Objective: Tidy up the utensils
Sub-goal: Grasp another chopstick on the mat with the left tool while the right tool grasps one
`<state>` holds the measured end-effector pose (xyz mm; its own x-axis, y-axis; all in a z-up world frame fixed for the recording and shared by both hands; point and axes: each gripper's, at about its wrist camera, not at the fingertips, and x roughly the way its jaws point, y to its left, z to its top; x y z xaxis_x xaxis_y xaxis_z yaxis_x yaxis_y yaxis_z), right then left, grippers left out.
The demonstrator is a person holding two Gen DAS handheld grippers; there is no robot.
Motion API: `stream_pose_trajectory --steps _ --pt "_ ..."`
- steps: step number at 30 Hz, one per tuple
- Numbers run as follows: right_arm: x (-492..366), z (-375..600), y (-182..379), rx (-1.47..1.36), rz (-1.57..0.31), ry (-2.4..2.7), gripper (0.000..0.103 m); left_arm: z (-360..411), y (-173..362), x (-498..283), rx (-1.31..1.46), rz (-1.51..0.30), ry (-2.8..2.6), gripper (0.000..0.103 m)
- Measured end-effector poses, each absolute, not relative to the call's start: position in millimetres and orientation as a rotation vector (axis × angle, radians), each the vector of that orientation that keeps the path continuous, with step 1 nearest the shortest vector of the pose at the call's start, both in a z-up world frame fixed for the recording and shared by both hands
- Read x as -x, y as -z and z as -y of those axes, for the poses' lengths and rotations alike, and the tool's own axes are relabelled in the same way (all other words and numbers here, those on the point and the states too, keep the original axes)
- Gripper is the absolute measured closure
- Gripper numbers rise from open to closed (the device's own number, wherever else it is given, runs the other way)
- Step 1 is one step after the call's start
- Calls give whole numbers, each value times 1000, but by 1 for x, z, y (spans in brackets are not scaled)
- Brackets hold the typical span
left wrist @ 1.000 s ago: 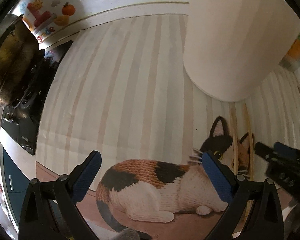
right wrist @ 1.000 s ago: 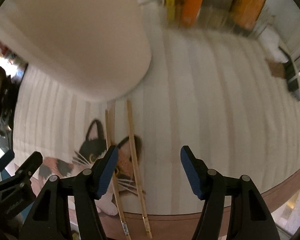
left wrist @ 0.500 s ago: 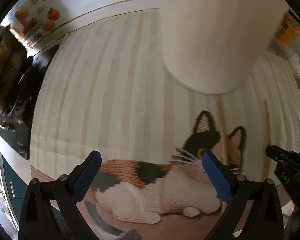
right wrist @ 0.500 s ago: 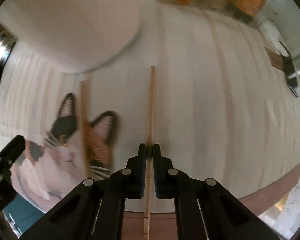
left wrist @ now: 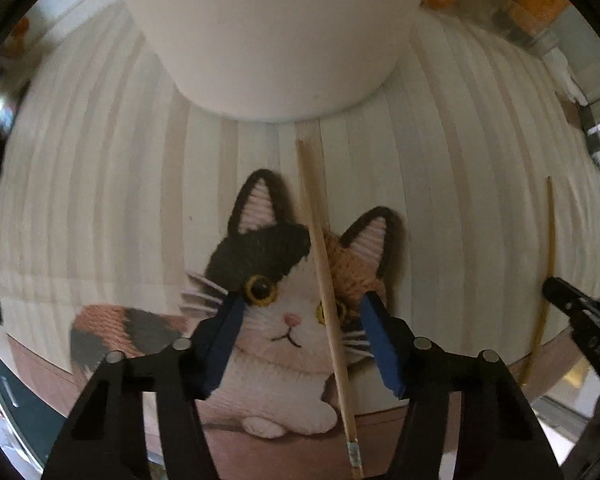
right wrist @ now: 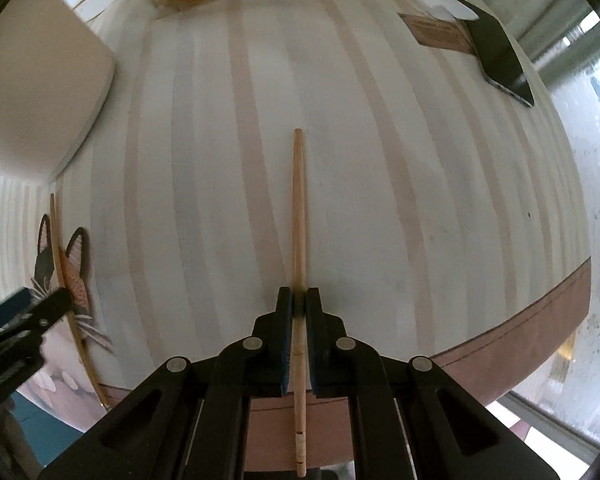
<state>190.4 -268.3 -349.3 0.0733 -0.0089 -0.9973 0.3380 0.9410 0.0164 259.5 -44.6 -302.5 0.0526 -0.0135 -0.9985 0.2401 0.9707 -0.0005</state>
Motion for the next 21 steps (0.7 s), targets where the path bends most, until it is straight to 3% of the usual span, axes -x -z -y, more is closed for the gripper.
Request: stream_pose_trajectory --steps 2,4,6,21 --pt "-187 280 351 -291 -1476 267 96 48 300 -259 -198 -1493 209 66" --pt "-189 286 350 -299 -1474 273 96 50 299 -259 -210 -1489 221 89" --pt "-186 288 350 -292 -1473 274 96 48 299 -258 -215 -1491 228 95" --pt "-198 216 347 -263 -1495 104 96 -31 300 -256 -178 -1506 134 98"
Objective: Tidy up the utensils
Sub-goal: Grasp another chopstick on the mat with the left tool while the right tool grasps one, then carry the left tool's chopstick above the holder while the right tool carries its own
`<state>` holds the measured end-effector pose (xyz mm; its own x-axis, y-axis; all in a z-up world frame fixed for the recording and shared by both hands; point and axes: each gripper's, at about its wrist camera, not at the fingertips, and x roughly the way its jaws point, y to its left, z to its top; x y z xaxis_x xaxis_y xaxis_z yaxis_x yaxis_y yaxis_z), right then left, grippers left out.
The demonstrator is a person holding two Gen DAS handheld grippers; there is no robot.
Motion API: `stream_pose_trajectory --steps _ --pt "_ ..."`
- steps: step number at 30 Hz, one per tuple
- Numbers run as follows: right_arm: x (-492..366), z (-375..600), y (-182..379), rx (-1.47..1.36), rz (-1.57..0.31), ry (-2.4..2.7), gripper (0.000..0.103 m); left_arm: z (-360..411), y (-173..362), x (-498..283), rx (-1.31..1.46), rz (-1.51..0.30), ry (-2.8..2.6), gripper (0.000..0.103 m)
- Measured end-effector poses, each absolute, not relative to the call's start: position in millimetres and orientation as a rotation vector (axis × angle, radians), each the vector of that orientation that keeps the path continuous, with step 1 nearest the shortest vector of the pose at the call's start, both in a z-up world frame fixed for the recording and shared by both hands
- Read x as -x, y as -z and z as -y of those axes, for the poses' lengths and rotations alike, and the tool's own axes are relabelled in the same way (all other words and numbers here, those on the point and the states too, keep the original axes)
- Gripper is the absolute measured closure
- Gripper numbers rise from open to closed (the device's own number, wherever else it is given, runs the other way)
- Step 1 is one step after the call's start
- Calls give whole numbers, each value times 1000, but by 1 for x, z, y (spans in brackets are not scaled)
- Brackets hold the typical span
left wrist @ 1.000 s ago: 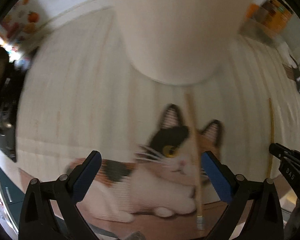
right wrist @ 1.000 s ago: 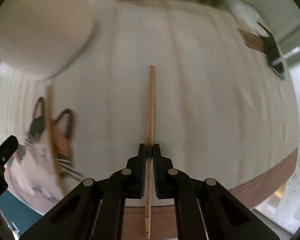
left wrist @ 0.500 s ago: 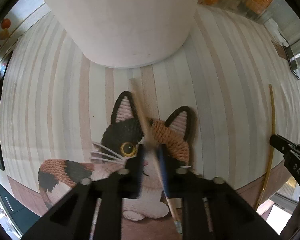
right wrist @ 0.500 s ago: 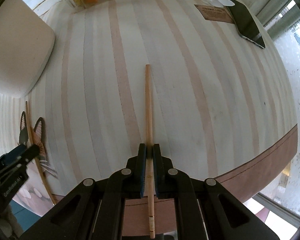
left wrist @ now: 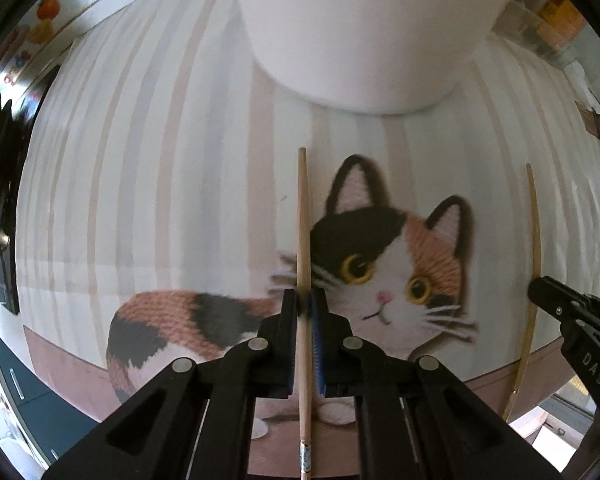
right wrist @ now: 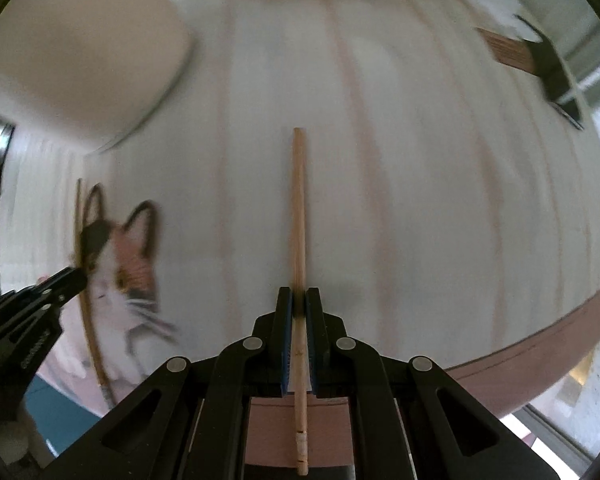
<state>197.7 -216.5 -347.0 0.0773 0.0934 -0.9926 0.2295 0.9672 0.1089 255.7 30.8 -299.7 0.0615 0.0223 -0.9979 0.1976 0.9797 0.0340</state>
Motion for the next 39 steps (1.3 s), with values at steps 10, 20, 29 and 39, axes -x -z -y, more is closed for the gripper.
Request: stream_pose_trajectory --steps 10,20,29,39 --pt "-223 174 345 -169 -1552 80 95 -57 300 -283 -138 -1532 143 93" --pt "-270 145 350 -112 -1562 81 95 -46 311 -282 -156 -1490 147 98" --pt "-248 160 331 -184 -1486 115 96 -29 274 -258 -176 -1387 115 99" --pt "-230 164 267 -168 -1292 147 96 -36 206 -252 -144 -1214 90 99"
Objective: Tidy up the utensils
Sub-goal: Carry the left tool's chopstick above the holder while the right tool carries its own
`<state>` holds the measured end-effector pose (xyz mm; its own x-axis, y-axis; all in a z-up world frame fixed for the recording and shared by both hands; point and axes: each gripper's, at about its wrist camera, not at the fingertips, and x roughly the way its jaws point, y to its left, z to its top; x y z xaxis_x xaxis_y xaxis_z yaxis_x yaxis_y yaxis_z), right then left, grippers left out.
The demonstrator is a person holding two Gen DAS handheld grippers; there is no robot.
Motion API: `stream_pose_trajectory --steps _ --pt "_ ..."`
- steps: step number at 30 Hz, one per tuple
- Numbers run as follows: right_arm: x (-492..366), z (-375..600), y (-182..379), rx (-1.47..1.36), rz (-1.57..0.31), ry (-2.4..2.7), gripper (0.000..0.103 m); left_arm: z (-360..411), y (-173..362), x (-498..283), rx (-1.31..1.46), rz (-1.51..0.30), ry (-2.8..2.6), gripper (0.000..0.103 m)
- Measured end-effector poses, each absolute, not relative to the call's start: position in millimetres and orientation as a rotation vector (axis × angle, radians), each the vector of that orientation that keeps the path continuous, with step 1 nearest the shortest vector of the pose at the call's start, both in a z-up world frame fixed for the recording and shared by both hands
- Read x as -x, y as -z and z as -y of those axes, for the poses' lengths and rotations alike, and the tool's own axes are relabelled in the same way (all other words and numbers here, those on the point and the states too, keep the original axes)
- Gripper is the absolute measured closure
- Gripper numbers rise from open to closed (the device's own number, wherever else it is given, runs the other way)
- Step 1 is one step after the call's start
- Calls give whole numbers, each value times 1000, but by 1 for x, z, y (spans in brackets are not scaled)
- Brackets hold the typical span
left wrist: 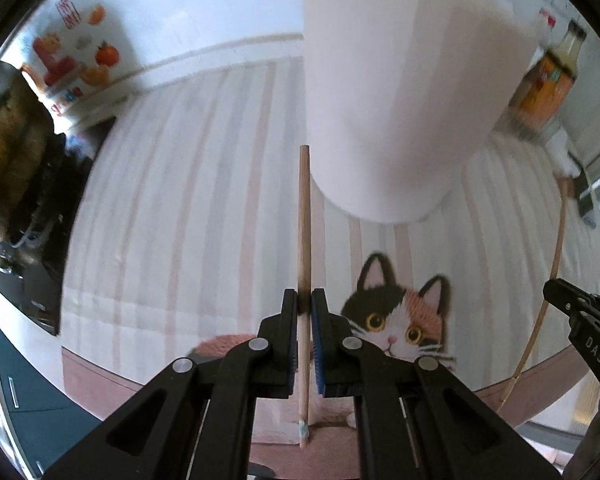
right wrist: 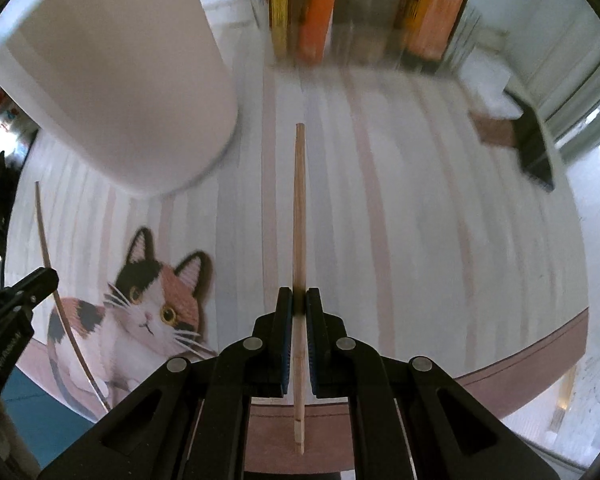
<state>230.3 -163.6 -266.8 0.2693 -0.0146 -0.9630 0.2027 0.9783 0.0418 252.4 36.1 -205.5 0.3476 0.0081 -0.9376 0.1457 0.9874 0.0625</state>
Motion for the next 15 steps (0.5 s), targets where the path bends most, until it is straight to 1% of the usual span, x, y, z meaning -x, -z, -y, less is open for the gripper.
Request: stream_pose_trajectory --steps 12,15 --pt "-225 179 203 -209 -1078 146 96 -58 127 -260 -63 -1017 52 99" --pt "-227 181 183 -231 -1021 134 96 -67 99 -261 -20 -964 54 99"
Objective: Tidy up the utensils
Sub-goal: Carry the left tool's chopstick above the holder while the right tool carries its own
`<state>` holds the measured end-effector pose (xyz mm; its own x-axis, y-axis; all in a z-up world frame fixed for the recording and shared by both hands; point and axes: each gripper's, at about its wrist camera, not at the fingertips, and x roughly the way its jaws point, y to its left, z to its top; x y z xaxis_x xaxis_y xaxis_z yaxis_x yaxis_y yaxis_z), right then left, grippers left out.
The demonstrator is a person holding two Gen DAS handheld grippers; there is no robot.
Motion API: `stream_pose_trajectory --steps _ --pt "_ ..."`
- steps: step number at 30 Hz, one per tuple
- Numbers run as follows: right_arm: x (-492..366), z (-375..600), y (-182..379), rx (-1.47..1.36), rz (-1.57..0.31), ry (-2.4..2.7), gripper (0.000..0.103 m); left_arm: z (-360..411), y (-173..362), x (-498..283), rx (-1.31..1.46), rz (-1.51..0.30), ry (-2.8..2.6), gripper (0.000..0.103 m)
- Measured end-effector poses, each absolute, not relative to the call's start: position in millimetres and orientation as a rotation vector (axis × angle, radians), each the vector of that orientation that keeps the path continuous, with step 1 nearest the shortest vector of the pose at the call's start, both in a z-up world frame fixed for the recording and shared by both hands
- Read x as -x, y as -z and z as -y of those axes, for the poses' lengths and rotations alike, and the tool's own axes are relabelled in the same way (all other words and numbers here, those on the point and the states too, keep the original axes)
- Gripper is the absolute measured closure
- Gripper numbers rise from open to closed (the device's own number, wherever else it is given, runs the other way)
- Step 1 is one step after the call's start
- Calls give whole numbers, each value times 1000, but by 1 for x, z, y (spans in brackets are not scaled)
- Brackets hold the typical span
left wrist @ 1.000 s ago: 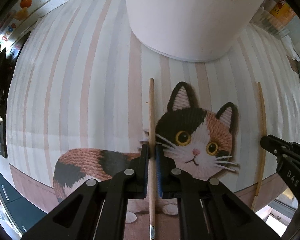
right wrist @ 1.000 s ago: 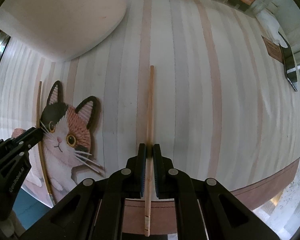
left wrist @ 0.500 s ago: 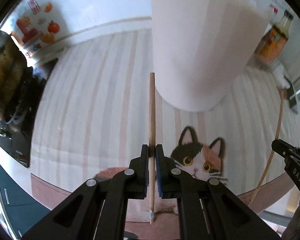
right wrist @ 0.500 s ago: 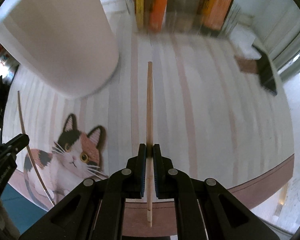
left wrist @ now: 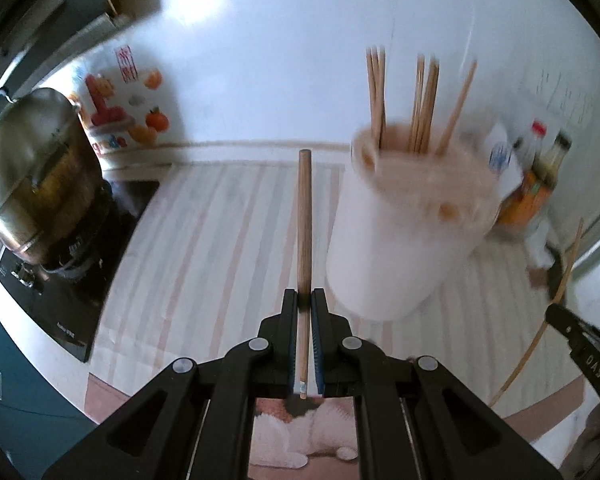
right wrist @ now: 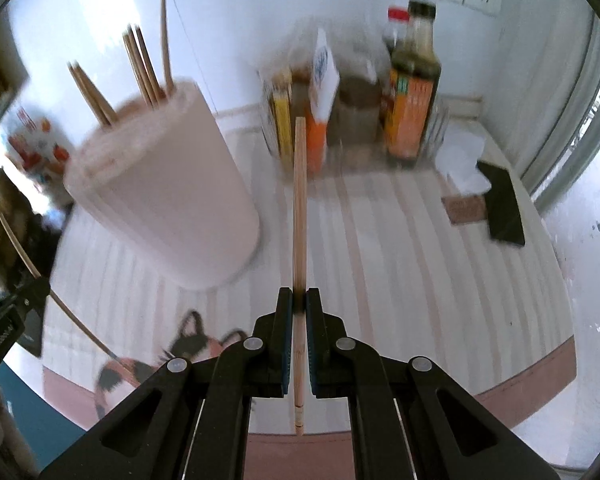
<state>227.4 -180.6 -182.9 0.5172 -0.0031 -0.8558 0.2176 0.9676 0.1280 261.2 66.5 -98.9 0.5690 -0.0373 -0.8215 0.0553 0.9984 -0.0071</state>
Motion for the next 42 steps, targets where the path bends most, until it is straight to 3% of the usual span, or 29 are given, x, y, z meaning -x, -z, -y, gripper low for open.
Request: stream_pose_trajectory --steps 11,20,28,42 --pt "-247 179 69 -341 -796 2 96 -80 -28 -262 105 -754 105 99" --pt "-301 173 -8 -343 -626 -51 96 -72 -95 -292 181 -661 164 99" --pt "-363 166 -3 -343 -608 -61 96 -35 -79 -347 126 -692 163 99" --pt "-432 168 54 -336 -690 -70 96 -9 -2 -414 88 -836 131 99"
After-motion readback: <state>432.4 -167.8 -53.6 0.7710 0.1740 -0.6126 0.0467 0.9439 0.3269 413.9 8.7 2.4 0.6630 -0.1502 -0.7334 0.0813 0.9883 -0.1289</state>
